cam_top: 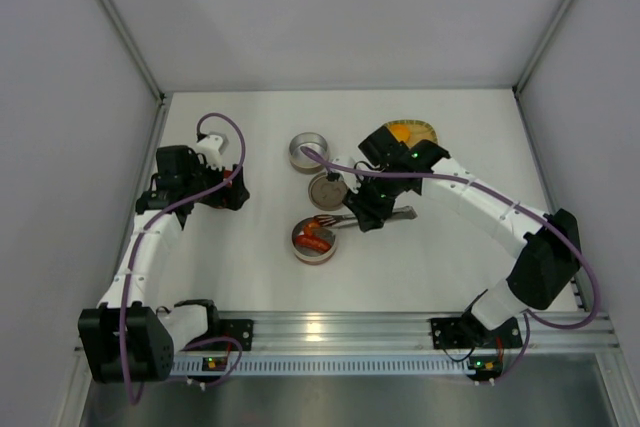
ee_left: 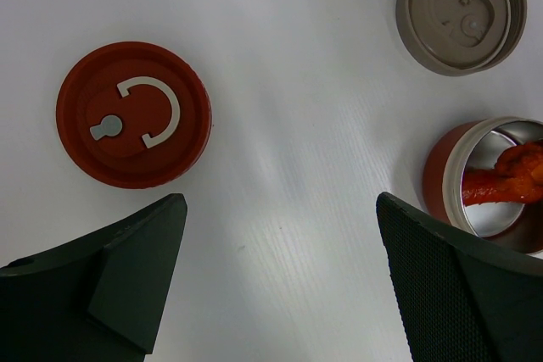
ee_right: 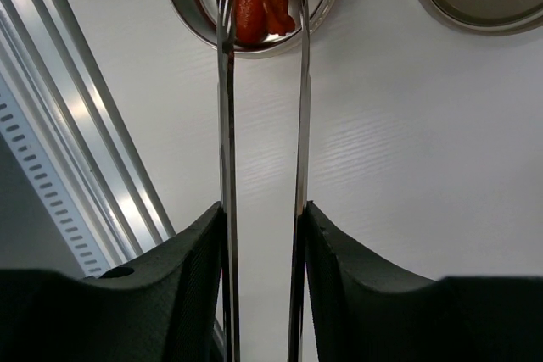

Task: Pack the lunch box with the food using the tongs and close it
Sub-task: Place the fake food in the packing box, then pick up the fake food from the plate.

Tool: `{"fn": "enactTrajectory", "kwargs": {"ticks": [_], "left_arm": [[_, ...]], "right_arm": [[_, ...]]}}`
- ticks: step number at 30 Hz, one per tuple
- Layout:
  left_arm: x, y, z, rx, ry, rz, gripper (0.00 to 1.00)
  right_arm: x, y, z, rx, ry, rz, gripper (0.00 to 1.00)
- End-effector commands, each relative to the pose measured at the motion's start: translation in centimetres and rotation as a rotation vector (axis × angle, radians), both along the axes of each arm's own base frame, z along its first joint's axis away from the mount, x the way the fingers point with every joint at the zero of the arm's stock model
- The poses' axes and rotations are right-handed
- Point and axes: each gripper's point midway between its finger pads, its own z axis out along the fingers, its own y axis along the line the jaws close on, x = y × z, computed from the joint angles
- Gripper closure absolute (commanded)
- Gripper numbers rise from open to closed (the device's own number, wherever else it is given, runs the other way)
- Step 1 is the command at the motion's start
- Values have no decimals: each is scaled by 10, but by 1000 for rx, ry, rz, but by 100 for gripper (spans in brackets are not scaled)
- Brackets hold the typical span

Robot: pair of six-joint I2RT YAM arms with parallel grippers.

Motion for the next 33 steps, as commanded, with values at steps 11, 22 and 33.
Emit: {"fn": "enactTrajectory", "kwargs": {"ticks": [11, 22, 33], "left_arm": [[8, -1, 16, -2, -57, -12, 2], [8, -2, 21, -9, -63, -14, 2], [10, -3, 20, -15, -56, -19, 2]], "right_arm": [[9, 22, 34, 92, -99, 32, 55], [62, -15, 78, 149, -214, -186, 58], [169, -126, 63, 8, -279, -568, 58]]}}
